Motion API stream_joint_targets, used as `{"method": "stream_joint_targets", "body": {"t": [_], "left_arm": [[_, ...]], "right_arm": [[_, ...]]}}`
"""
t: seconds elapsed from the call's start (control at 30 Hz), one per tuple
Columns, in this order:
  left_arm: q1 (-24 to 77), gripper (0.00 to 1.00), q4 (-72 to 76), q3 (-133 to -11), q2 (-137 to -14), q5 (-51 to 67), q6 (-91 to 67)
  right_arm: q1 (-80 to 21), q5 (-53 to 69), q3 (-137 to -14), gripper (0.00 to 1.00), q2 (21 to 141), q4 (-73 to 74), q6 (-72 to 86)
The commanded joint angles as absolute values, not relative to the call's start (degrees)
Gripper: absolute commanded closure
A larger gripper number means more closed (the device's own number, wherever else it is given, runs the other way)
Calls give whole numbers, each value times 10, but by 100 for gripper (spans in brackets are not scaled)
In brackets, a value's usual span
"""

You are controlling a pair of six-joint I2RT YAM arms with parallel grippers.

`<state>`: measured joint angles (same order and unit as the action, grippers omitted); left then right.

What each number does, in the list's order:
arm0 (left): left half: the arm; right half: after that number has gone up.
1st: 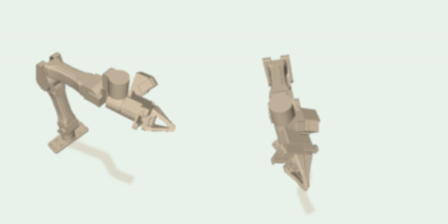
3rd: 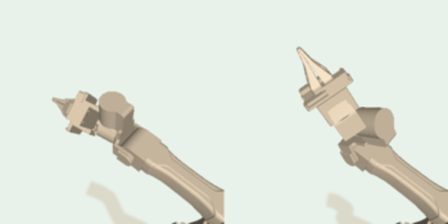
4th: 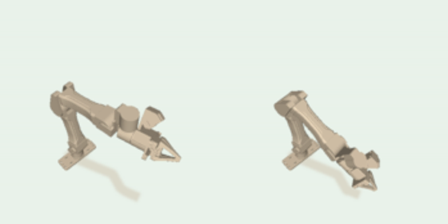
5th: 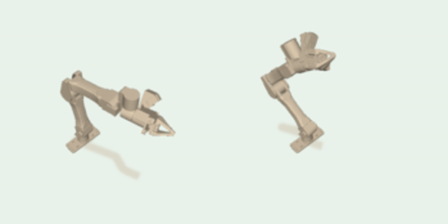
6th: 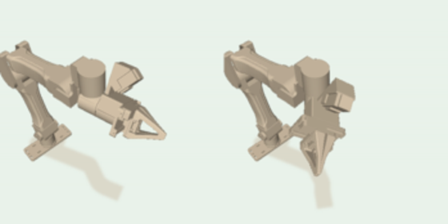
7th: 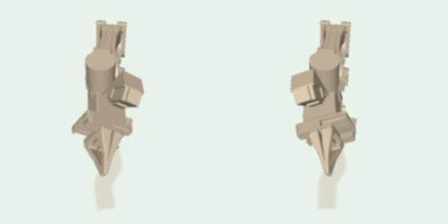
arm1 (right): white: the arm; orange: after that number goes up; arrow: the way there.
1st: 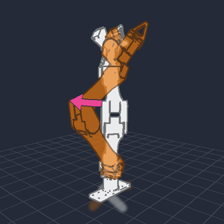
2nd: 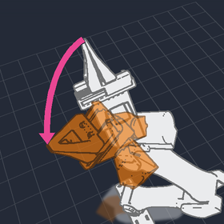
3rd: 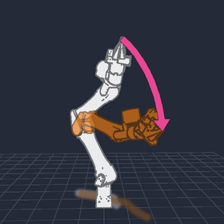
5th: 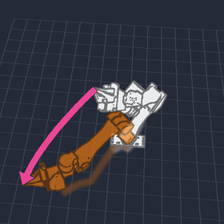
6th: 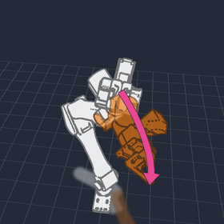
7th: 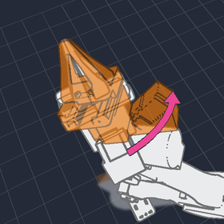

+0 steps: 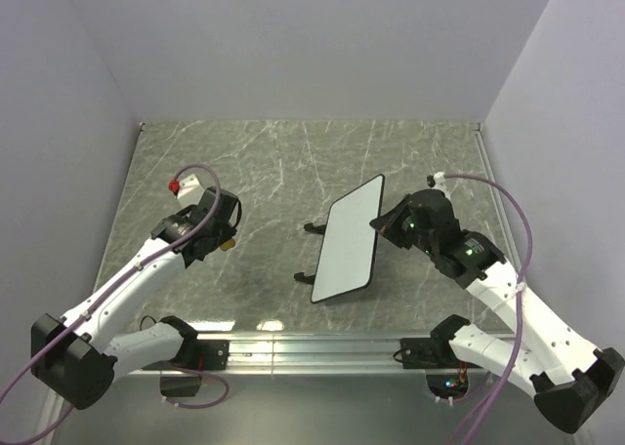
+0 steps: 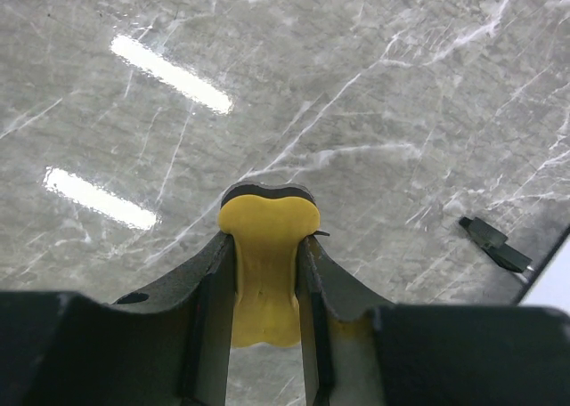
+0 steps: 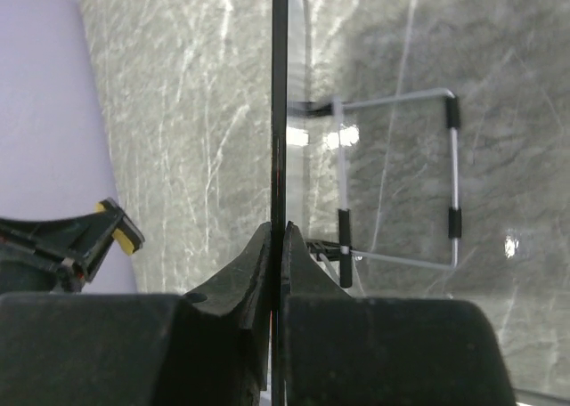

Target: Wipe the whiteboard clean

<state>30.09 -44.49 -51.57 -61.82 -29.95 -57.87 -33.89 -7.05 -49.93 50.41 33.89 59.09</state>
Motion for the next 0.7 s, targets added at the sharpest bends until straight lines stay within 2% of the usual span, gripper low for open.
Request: {"method": "stream_joint_targets", "body": {"t": [0.0, 0.67], "left_arm": [[302, 100, -450, -504, -597, -317, -570], [301, 100, -462, -526, -599, -332, -554]], "right_arm": [[-343, -80, -576, 100, 490, 312, 533], [-352, -33, -528, 100, 529, 236, 526]]}}
